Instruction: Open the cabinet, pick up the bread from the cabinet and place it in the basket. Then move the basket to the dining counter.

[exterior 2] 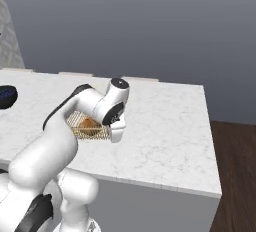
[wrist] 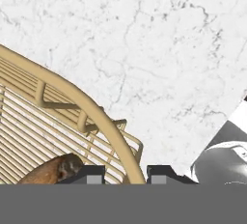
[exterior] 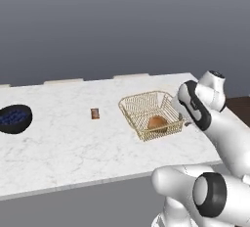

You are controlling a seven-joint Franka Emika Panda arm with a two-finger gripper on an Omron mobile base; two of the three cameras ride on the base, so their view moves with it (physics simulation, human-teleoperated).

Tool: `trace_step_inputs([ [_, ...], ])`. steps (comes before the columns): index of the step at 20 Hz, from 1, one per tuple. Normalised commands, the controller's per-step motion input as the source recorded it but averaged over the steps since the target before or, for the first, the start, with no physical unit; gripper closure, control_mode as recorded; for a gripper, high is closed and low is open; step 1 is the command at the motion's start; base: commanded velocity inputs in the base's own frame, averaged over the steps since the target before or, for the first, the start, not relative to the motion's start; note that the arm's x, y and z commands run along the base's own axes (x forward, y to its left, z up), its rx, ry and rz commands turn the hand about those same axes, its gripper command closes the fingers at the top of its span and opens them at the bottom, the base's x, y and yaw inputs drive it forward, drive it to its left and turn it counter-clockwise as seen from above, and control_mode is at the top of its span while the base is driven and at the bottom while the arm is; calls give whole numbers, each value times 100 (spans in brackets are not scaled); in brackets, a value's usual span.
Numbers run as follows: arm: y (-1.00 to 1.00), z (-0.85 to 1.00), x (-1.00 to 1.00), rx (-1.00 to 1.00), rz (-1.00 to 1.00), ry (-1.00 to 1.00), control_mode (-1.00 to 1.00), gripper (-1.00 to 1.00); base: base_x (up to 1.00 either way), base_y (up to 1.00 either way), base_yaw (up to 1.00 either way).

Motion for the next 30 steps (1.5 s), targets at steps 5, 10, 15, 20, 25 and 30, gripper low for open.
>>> trace_step_inputs([
  [5, -13, -38, 75, 0, 0, 5, -100, 100, 0, 0, 0],
  [10, -33, -51, 40, 0, 5, -4, -100, 100, 0, 0, 0],
  [15, -35, -64, 17, 0, 8, -11, -100, 100, 0, 0, 0],
  [20, -3, -37, 1, 0, 6, -12, -100, 100, 0, 0, 0],
  [25, 0, -24, 0, 0, 4, -7, -100, 100, 0, 0, 0],
  [30, 1, -1, 0, 0, 0, 0, -100, 100, 0, 0, 0],
])
